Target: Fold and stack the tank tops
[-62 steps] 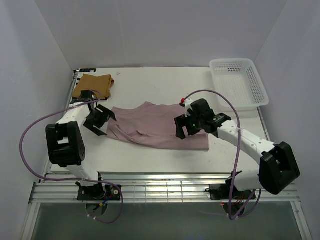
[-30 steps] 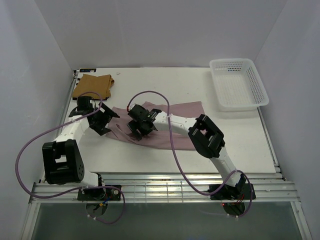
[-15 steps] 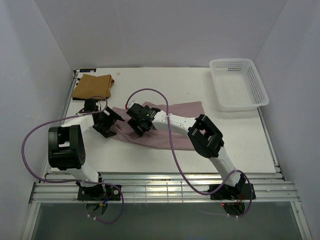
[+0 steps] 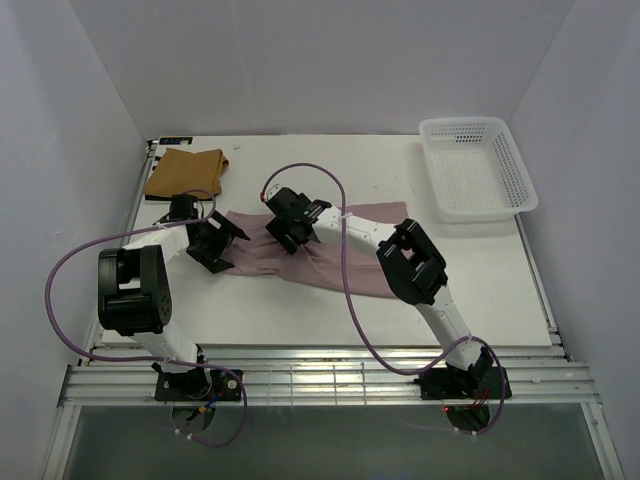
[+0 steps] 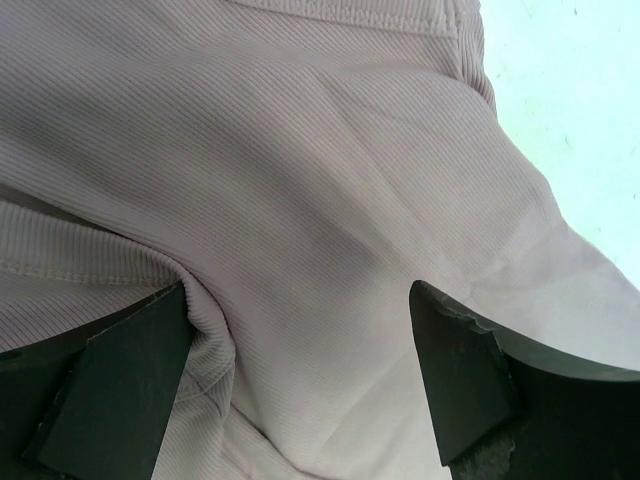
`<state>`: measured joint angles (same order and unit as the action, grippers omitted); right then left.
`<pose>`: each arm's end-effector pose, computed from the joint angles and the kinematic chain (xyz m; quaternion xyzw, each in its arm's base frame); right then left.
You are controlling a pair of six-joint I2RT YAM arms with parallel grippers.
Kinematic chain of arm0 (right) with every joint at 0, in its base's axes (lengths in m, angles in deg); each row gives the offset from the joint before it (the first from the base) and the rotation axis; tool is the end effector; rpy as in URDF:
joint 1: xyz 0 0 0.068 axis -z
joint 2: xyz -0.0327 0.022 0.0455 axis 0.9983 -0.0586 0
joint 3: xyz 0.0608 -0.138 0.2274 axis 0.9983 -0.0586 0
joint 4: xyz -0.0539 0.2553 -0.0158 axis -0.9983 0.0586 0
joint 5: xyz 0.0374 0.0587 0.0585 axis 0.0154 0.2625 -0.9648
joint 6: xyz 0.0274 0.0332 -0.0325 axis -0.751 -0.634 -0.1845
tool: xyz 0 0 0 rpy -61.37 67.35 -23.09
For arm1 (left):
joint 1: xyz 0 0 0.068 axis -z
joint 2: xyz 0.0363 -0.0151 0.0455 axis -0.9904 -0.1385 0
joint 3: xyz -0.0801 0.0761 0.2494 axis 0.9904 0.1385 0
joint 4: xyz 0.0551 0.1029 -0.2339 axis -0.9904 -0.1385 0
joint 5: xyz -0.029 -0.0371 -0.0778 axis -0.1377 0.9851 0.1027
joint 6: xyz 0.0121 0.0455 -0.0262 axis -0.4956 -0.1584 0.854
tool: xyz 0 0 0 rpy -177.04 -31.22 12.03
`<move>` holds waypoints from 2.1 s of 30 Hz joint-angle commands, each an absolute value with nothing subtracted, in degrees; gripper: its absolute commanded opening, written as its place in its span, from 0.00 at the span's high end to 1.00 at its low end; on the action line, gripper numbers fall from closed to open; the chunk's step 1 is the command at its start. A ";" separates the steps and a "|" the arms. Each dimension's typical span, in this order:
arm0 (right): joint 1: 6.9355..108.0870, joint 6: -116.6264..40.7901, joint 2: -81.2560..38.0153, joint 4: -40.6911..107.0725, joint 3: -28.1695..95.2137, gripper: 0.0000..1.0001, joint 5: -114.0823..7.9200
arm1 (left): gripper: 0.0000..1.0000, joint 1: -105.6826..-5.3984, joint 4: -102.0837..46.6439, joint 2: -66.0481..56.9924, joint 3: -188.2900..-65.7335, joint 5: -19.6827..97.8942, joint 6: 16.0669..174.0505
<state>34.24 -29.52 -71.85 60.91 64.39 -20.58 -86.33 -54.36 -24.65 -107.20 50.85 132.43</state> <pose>0.3204 0.3915 0.1784 -0.3598 0.8564 -0.0520 0.3666 0.3060 0.0108 0.1530 -0.4030 0.8788 -0.2299 0.1114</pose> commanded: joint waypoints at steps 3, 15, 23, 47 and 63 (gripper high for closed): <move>34.78 -23.37 -67.82 58.00 64.69 0.10 -30.04 | 0.02 -86.17 -59.00 -24.14 -106.17 41.75 130.32; 37.76 -33.28 -42.95 56.68 41.50 0.10 -47.28 | 0.02 -86.17 -65.95 -14.56 -111.27 39.37 129.01; 48.48 -42.61 -25.38 54.39 15.23 0.10 -48.69 | 0.02 -84.60 -65.16 -11.21 -112.32 44.02 129.36; 65.28 -50.79 -18.52 44.20 -16.09 0.10 -62.05 | 0.02 -79.58 -65.94 -18.08 -103.28 33.22 130.06; 64.84 -47.72 3.73 60.19 -7.33 0.10 -63.73 | 0.02 -79.40 -75.97 3.74 -106.24 36.73 128.92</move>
